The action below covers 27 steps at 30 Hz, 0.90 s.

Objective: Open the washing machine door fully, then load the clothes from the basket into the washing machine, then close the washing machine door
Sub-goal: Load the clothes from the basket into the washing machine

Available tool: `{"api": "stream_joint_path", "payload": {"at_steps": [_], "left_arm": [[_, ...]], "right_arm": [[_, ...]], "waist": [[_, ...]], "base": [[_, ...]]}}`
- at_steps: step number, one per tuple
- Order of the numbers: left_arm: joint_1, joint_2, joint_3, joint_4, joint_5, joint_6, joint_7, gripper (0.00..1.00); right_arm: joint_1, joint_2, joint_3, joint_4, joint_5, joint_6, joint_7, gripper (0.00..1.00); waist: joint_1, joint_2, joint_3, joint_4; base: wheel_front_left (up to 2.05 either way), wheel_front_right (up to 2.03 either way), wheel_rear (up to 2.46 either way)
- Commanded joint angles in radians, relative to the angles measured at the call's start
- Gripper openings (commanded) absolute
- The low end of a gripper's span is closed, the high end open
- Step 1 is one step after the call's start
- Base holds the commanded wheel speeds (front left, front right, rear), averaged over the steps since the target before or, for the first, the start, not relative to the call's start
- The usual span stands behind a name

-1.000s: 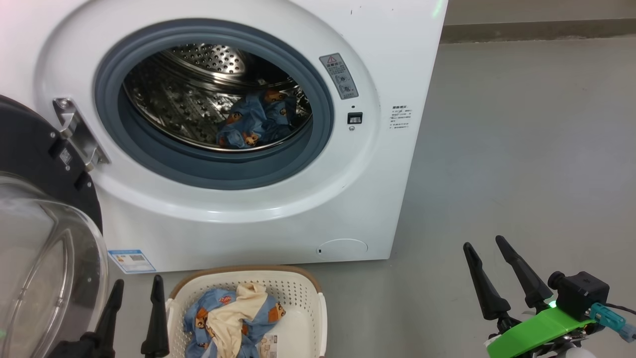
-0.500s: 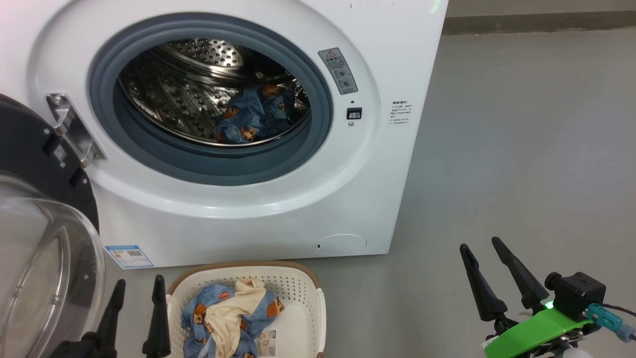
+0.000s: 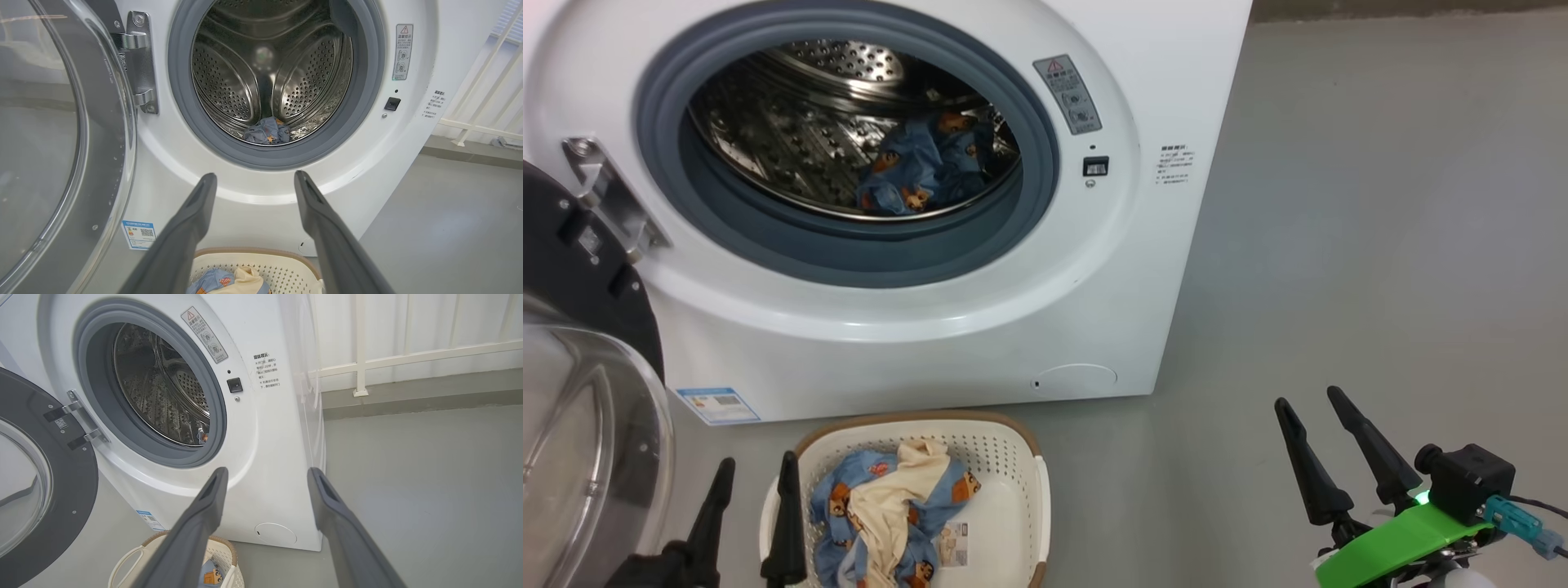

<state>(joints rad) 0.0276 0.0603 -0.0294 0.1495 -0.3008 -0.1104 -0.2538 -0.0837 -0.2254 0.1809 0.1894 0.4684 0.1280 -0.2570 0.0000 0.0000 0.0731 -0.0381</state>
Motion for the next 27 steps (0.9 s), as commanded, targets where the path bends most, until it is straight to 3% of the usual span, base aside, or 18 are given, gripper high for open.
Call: {"api": "stream_joint_path", "payload": {"at_steps": [1,20,27], "left_arm": [[-0.055,0.012,0.030,-0.013,0.003,-0.005,-0.008,1.00],[-0.180,0.078,-0.004,0.072,-0.026,-0.015,-0.006,1.00],[-0.260,0.111,-0.024,0.173,-0.042,-0.018,0.001,1.00]], "right_arm": [[-0.039,-0.008,0.020,-0.025,-0.003,0.003,-0.005,1.00],[-0.122,0.042,0.000,-0.059,-0.038,0.003,-0.005,1.00],[-0.167,0.056,-0.001,-0.075,-0.051,0.003,-0.005,1.00]], "waist": [[0.0000,0.0000,0.022,-0.009],[0.0000,0.0000,0.238,-0.051],[0.0000,0.0000,0.333,-0.062]], "base": [[0.00,0.00,0.00],[0.00,0.00,0.00],[0.00,0.00,0.00]]}}
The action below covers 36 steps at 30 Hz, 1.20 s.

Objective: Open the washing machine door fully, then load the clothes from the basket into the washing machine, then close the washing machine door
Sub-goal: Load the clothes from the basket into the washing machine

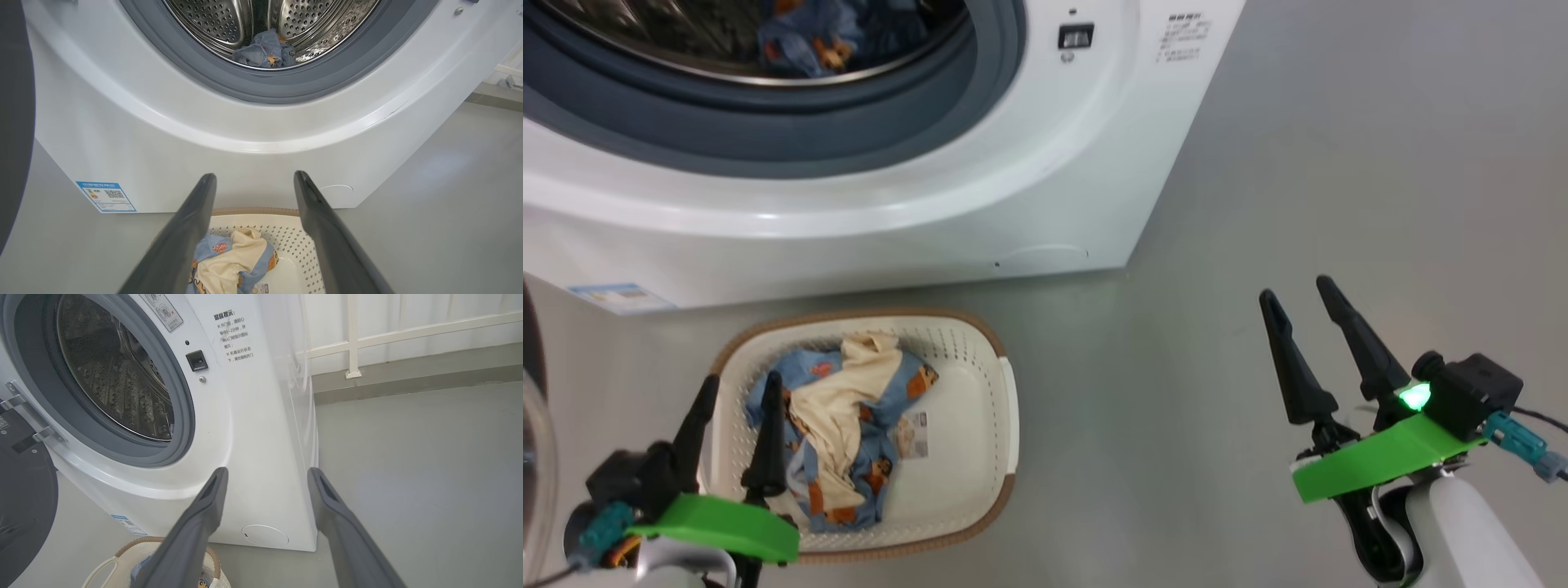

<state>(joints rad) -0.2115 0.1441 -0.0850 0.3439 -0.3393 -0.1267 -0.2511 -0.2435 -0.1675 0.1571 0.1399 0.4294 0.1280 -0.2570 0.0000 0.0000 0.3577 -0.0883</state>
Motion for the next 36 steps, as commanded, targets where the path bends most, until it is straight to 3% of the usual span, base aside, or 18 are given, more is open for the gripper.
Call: {"api": "stream_joint_path", "payload": {"at_steps": [1,15,22,36], "left_arm": [[-0.035,0.032,0.027,-0.002,-0.006,-0.002,0.001,1.00],[-0.266,0.109,-0.083,0.348,-0.065,-0.004,0.015,1.00],[-0.377,0.131,-0.166,0.507,-0.156,-0.004,0.011,1.00],[-0.579,0.182,-0.317,0.703,-0.310,-0.004,0.028,1.00]], "right_arm": [[-0.015,0.000,0.022,-0.027,-0.013,0.003,-0.005,1.00],[-0.102,0.027,0.042,-0.046,-0.030,0.003,-0.005,1.00],[-0.125,0.041,0.044,-0.051,-0.035,0.003,-0.005,1.00],[-0.154,0.066,0.039,-0.075,-0.041,0.003,-0.005,1.00]], "waist": [[0.0000,0.0000,0.061,-0.013],[0.0000,0.0000,0.230,-0.049],[0.0000,0.0000,0.295,-0.070],[0.0000,0.0000,0.436,-0.111]], "base": [[0.00,0.00,0.00],[0.00,0.00,0.00],[0.00,0.00,0.00],[0.00,0.00,0.00]]}}
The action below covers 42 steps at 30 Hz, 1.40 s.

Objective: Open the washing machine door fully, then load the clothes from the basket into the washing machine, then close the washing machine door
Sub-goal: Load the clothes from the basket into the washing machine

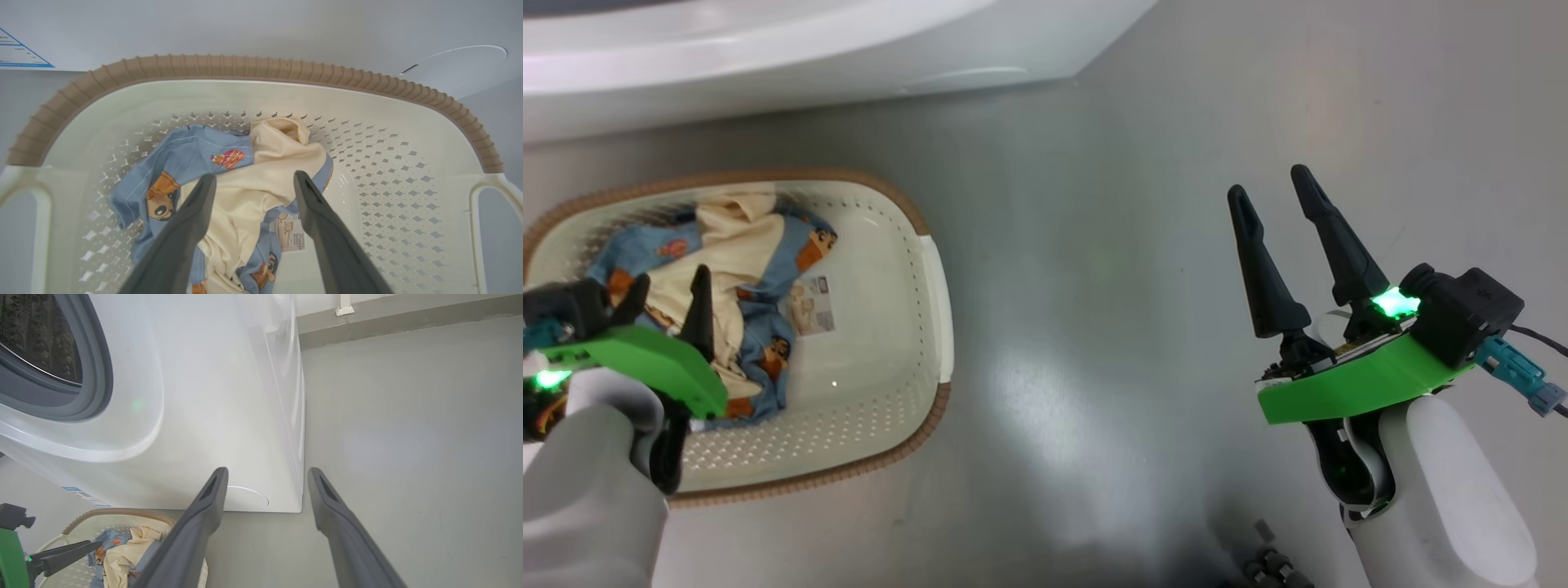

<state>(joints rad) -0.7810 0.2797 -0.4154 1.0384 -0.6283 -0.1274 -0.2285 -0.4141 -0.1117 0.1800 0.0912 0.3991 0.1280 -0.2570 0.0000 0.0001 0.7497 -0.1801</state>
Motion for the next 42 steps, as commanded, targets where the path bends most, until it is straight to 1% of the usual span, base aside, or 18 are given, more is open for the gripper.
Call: {"api": "stream_joint_path", "payload": {"at_steps": [1,5,14,22,26,30,35,36,37,38,39,42], "left_arm": [[-0.020,0.048,0.006,0.016,-0.031,-0.003,0.008,1.00],[-0.050,0.055,-0.019,0.039,-0.057,-0.003,0.017,1.00],[-0.145,0.094,-0.095,0.098,-0.109,-0.003,0.061,1.00],[-0.176,0.112,-0.153,0.133,-0.144,-0.003,0.108,1.00],[-0.182,0.113,-0.185,0.129,-0.171,-0.003,0.160,1.00],[-0.194,0.126,-0.209,0.131,-0.194,-0.003,0.186,1.00],[-0.198,0.123,-0.231,0.162,-0.231,-0.003,0.284,1.00],[-0.200,0.124,-0.234,0.159,-0.236,-0.003,0.282,0.92],[-0.204,0.126,-0.235,0.157,-0.239,-0.003,0.270,0.49],[-0.205,0.127,-0.238,0.158,-0.241,-0.003,0.263,0.34],[-0.205,0.127,-0.243,0.158,-0.243,-0.003,0.261,0.00],[-0.204,0.128,-0.252,0.154,-0.257,-0.003,0.258,0.00]], "right_arm": [[0.015,0.012,0.015,-0.028,-0.011,0.003,-0.005,1.00],[0.010,0.015,0.014,-0.035,-0.014,0.003,-0.005,1.00],[-0.002,0.026,0.013,-0.051,-0.025,0.003,-0.005,1.00],[-0.006,0.035,0.021,-0.051,-0.024,0.003,-0.005,1.00],[-0.004,0.039,0.023,-0.052,-0.023,0.003,-0.005,1.00],[-0.003,0.042,0.022,-0.054,-0.023,0.003,-0.005,1.00],[-0.006,0.045,0.024,-0.050,-0.023,0.003,-0.005,1.00],[-0.006,0.046,0.023,-0.049,-0.023,0.003,-0.005,1.00],[-0.007,0.046,0.022,-0.049,-0.023,0.003,-0.005,1.00],[-0.007,0.046,0.022,-0.048,-0.023,0.003,-0.005,1.00],[-0.007,0.047,0.022,-0.048,-0.023,0.003,-0.005,1.00],[-0.009,0.047,0.022,-0.047,-0.023,0.003,-0.005,1.00]], "waist": [[0.0000,-0.0001,0.053,-0.020],[0.0000,-0.0001,0.079,-0.026],[0.0000,-0.0001,0.161,-0.045],[0.0000,-0.0001,0.176,-0.067],[0.0000,-0.0001,0.182,-0.075],[0.0000,-0.0001,0.190,-0.078],[0.0000,-0.0001,0.190,-0.079],[0.0000,-0.0001,0.189,-0.078],[0.0000,-0.0001,0.188,-0.077],[0.0000,-0.0001,0.187,-0.077],[0.0000,-0.0001,0.186,-0.076],[0.0000,-0.0001,0.182,-0.074]], "base": [[0.00,0.00,0.00],[0.00,0.00,0.00],[0.00,0.00,0.00],[0.00,0.00,0.00],[0.00,0.00,0.00],[0.00,0.00,0.00],[0.00,0.00,0.00],[0.00,0.00,0.00],[0.00,0.00,0.00],[0.00,0.00,0.00],[0.00,0.00,0.00],[0.00,0.00,0.00]]}}
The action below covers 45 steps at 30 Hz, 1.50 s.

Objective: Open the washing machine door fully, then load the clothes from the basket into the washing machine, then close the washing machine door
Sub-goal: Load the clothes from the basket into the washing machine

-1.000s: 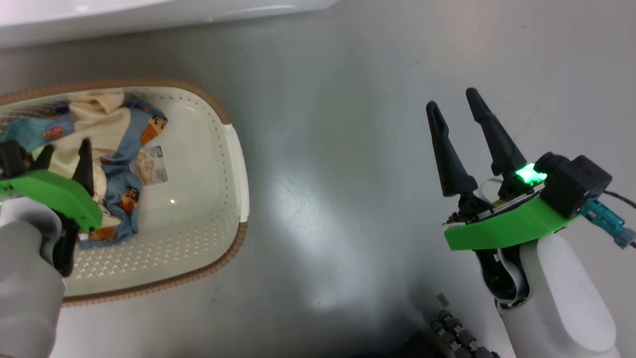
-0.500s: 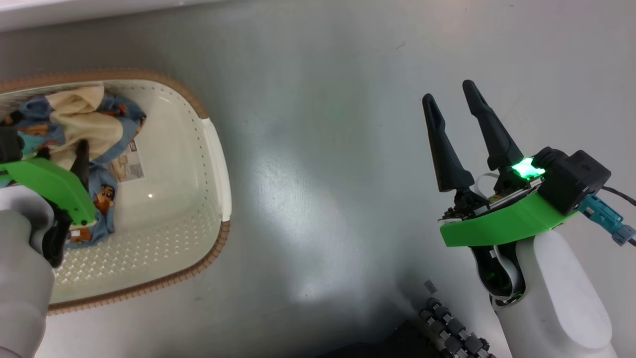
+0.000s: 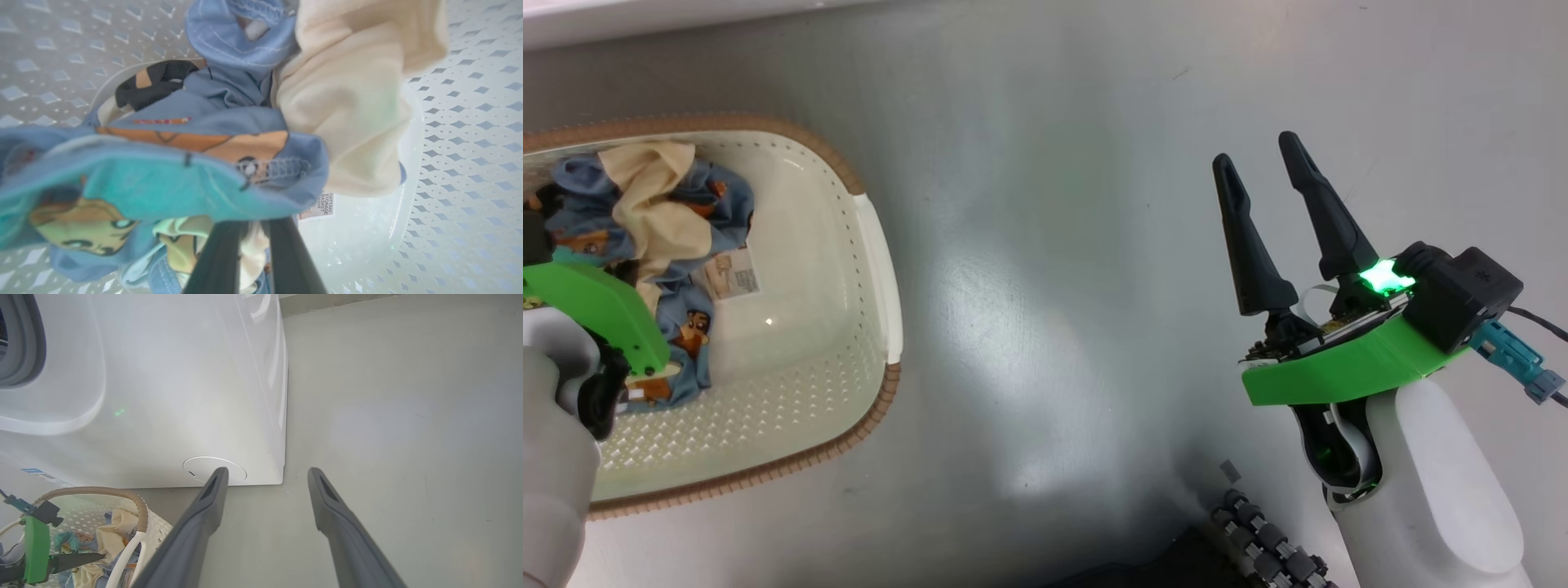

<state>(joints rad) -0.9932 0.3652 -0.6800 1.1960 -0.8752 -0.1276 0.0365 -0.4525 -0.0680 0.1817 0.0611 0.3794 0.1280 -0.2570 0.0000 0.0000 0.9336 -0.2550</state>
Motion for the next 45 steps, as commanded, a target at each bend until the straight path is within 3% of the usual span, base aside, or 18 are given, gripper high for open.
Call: {"api": "stream_joint_path", "payload": {"at_steps": [1,13,24,35,39,45], "left_arm": [[0.009,0.043,0.009,-0.004,-0.015,-0.003,-0.008,0.00],[0.065,0.044,-0.029,-0.019,-0.061,-0.003,-0.089,0.00],[0.131,0.038,-0.077,-0.057,-0.084,-0.003,-0.230,0.00],[0.198,0.057,-0.120,-0.140,-0.074,-0.003,-0.295,0.00],[0.230,0.078,-0.084,-0.207,-0.054,-0.003,-0.298,0.00],[0.320,0.083,0.048,-0.364,0.030,0.022,-0.298,0.00]], "right_arm": [[0.029,0.004,0.020,-0.017,-0.003,0.003,-0.005,1.00],[0.021,0.008,0.029,-0.005,0.004,0.003,-0.005,1.00],[0.034,0.005,0.032,0.019,0.014,0.003,-0.005,1.00],[0.054,-0.016,0.039,0.051,0.026,0.003,-0.005,1.00],[0.068,-0.025,0.034,0.059,0.031,0.003,-0.005,1.00],[0.095,-0.038,0.028,0.067,0.037,0.003,-0.005,1.00]], "waist": [[0.0000,0.0000,-0.003,0.003],[0.0000,0.0000,-0.063,0.009],[0.0000,0.0000,-0.169,0.038],[0.0000,0.0000,-0.299,0.070],[0.0000,0.0000,-0.340,0.079],[0.0000,0.0000,-0.398,0.098]], "base": [[0.00,0.00,0.00],[0.00,0.00,0.00],[0.00,0.00,0.00],[0.00,0.00,0.00],[0.00,0.00,0.00],[0.00,0.00,0.00]]}}
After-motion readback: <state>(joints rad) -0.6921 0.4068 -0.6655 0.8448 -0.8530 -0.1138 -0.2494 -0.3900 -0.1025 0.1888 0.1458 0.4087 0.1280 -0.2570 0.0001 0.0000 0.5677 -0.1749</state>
